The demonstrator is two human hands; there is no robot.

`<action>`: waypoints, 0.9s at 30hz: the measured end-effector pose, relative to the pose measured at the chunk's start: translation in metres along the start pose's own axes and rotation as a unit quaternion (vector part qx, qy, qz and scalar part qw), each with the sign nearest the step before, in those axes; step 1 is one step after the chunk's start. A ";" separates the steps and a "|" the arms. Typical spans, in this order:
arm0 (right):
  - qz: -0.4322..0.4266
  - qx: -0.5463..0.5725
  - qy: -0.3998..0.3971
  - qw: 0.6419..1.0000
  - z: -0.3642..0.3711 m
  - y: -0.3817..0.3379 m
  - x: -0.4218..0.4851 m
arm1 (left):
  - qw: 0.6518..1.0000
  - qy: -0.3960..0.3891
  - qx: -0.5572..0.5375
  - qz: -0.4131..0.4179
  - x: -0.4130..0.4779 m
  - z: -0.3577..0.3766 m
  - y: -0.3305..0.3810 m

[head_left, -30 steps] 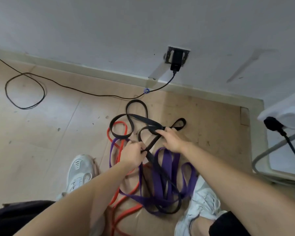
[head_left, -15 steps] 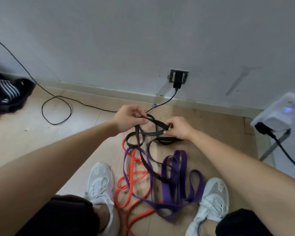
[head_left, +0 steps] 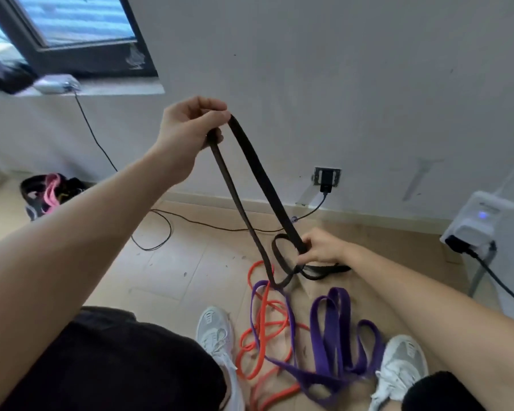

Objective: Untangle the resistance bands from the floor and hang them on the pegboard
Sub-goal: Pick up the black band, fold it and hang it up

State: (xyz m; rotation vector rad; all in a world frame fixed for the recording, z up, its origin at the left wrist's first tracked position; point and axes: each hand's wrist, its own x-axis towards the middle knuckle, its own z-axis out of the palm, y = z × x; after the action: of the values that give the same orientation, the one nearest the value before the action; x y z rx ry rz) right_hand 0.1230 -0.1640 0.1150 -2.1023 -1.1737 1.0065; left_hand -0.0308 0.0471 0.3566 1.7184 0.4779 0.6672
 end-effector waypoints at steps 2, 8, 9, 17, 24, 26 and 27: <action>0.033 -0.014 -0.048 0.998 0.013 0.011 -0.004 | 0.999 0.038 -0.032 0.007 -0.001 -0.011 -0.001; 0.110 -0.007 -0.020 0.994 0.044 0.035 -0.017 | 0.996 0.078 -0.035 -0.001 0.002 -0.026 -0.018; 0.123 0.000 0.006 0.992 0.044 0.036 -0.018 | 0.997 0.075 -0.022 -0.007 0.003 -0.026 -0.021; 0.099 0.108 0.178 0.973 -0.039 0.012 -0.014 | 0.989 -0.044 0.119 -0.074 0.007 -0.028 -0.053; 0.004 0.298 0.163 0.941 -0.132 -0.050 -0.042 | 0.916 -0.224 0.300 -0.143 0.000 -0.028 -0.093; -0.008 0.318 0.144 0.937 -0.152 -0.071 -0.053 | 0.891 -0.261 0.340 -0.150 -0.003 -0.024 -0.104; -0.020 0.306 0.135 0.942 -0.161 -0.080 -0.059 | 0.878 -0.279 0.357 -0.154 -0.005 -0.021 -0.108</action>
State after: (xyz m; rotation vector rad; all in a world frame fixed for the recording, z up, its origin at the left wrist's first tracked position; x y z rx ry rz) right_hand 0.1934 -0.1904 0.2885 -1.6405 -0.6522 0.8830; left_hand -0.0448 0.0856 0.2541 2.3358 0.6030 -0.3040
